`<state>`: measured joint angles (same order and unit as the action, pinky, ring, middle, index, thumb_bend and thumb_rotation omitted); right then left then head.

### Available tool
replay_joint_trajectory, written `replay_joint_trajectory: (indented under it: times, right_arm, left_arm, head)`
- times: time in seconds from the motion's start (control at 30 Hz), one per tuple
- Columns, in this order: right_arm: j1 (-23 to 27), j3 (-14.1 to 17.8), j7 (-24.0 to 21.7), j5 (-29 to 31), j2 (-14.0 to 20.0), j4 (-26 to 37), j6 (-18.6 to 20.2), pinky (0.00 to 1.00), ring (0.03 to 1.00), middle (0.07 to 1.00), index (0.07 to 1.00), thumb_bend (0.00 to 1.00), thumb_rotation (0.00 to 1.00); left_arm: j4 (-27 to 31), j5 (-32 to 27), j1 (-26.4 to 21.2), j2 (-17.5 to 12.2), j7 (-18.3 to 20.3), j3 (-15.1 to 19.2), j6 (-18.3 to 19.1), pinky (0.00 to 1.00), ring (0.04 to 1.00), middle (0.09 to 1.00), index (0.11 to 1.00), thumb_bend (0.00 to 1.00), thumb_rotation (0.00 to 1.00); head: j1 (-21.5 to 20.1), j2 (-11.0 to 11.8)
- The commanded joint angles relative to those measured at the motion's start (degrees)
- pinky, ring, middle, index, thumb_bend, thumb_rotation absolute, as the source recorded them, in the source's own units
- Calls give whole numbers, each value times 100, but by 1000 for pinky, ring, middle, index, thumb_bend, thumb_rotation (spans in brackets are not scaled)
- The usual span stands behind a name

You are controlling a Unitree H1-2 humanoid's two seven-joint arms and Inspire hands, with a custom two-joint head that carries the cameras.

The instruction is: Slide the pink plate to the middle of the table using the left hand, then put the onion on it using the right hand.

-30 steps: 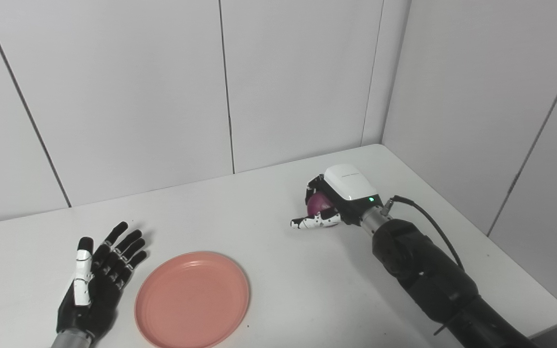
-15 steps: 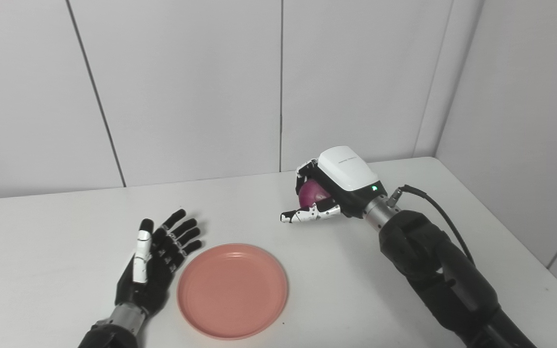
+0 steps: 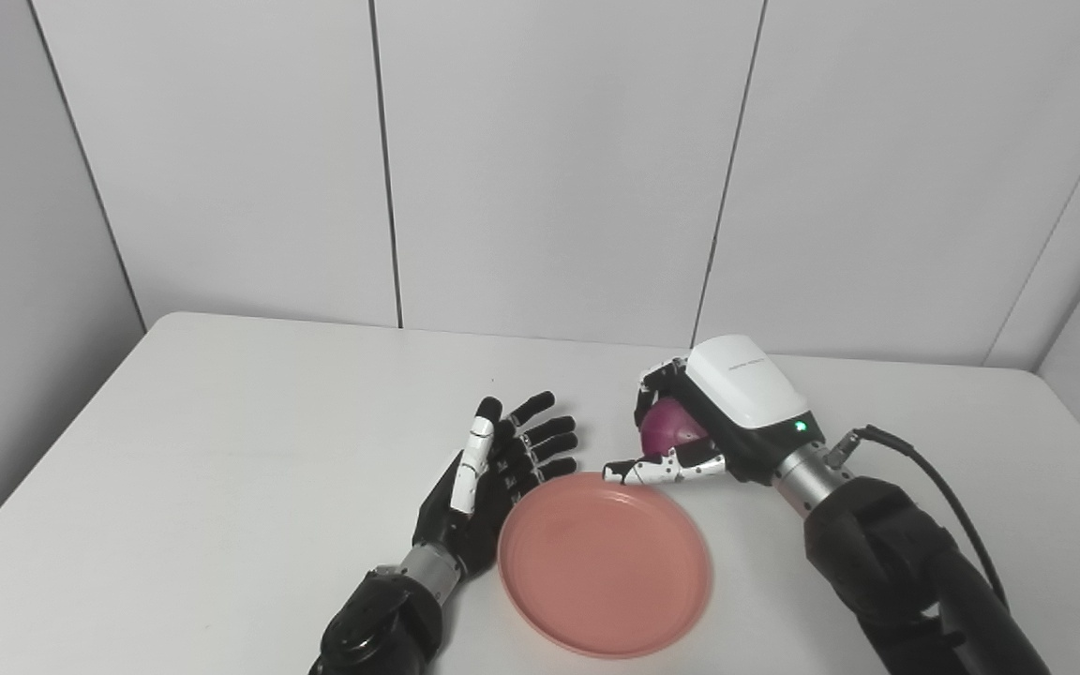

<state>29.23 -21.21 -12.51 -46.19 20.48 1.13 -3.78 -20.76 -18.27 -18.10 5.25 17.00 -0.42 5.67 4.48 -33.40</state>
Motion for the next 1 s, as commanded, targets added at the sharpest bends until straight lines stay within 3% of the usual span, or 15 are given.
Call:
replay_joint_trajectory:
  times: [0.0, 0.2, 0.37, 0.6, 0.87, 0.97]
  right_arm:
    - [385, 29, 155, -4, -77, 89, -217, 106, 161, 234, 297, 522, 556]
    - [418, -169, 33, -49, -254, 44, -215, 118, 171, 239, 299, 520, 621]
    - [404, -309, 69, -106, -244, -38, -379, 128, 187, 256, 337, 507, 609]
    - [300, -528, -12, -294, -250, -137, -453, 134, 193, 262, 341, 488, 678]
    - [145, -705, -172, -360, -189, -120, -508, 154, 219, 293, 399, 493, 550]
    - [104, -745, -237, -393, -137, -104, -560, 176, 242, 317, 420, 477, 596]
  left_arm:
    - [-306, 163, 174, 45, -179, -58, 234, 768, 802, 769, 827, 749, 910]
    - [-301, 133, 155, 61, -178, -51, 260, 763, 805, 776, 823, 758, 903]
    - [-183, 50, 188, 72, -202, 23, 342, 746, 789, 756, 798, 764, 884]
    - [-74, 26, 218, 4, -136, 39, 424, 741, 792, 752, 800, 752, 892]
    - [-24, -40, 233, -85, -67, 47, 426, 735, 794, 779, 810, 752, 894]
    - [-7, -60, 236, -115, -43, 51, 417, 736, 798, 791, 801, 745, 900]
  head:
    - [30, -18]
    - [31, -66]
    - [-112, -132]
    - [-233, -175]
    - [-430, -220]
    - [-503, -234]
